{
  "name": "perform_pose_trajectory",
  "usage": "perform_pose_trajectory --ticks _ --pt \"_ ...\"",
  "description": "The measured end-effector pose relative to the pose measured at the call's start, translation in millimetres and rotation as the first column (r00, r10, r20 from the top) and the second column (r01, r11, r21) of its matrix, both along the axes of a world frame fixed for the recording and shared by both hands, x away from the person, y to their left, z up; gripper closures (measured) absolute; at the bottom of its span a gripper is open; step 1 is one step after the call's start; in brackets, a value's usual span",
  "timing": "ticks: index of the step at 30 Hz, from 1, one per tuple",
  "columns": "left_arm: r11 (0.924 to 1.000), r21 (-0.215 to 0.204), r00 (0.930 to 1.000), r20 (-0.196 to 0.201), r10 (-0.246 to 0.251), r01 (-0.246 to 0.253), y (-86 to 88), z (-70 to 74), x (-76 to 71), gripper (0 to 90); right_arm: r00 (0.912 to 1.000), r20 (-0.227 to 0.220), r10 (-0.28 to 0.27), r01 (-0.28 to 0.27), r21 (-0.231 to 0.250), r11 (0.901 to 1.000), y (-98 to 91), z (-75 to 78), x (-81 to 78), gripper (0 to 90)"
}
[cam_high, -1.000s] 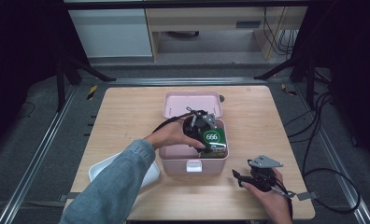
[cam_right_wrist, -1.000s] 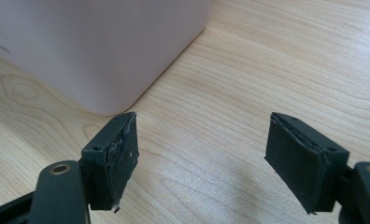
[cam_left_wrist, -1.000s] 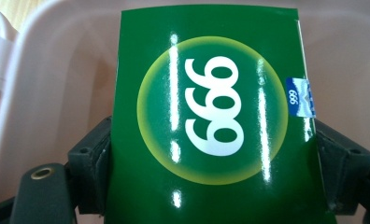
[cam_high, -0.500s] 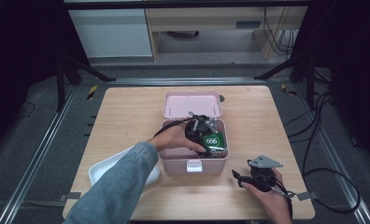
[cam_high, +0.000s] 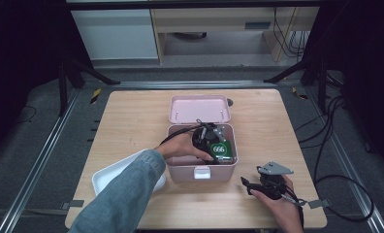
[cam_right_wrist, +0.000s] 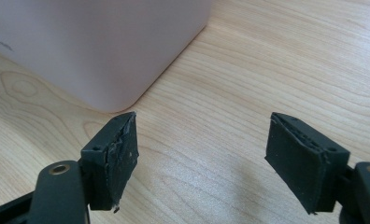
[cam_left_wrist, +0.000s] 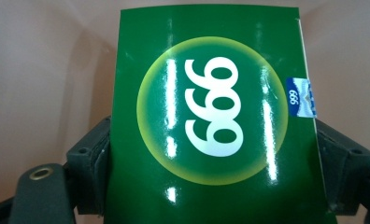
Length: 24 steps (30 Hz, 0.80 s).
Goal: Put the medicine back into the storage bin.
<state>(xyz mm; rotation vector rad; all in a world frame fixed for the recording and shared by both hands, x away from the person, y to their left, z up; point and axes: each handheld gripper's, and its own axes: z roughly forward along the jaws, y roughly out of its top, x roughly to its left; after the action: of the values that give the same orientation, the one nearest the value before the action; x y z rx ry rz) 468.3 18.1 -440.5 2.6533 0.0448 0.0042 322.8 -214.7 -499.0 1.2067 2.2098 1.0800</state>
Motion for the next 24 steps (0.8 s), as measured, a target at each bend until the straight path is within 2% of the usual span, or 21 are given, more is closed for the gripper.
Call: perform_pose_trajectory --ticks 14,17,20,24 --pt "0.9986 0.053 1.0 0.009 -0.003 0.003 2.3 -0.2 -0.3 14.3 1.0 -0.004 0.001 -0.001 -0.006 1.0 0.6 -0.4 0.1 23.6" --pt "0.9997 0.02 0.9999 0.006 0.012 -0.012 6.2 7.9 -0.5 12.8 1.0 -0.006 0.0 0.0 -0.008 1.0 0.5 -0.4 0.0 22.8" --pt "0.9997 -0.01 0.9994 0.024 0.024 -0.024 12.0 21.8 -2.6 12.0 1.0 -0.003 0.0 0.0 -0.006 1.0 0.5 -0.2 0.0 22.7" --pt "0.9955 -0.078 0.9978 0.036 0.056 -0.053 22.3 41.7 -4.6 11.2 1.0 -0.003 0.0 0.0 -0.006 1.0 0.5 0.0 0.5 22.5"
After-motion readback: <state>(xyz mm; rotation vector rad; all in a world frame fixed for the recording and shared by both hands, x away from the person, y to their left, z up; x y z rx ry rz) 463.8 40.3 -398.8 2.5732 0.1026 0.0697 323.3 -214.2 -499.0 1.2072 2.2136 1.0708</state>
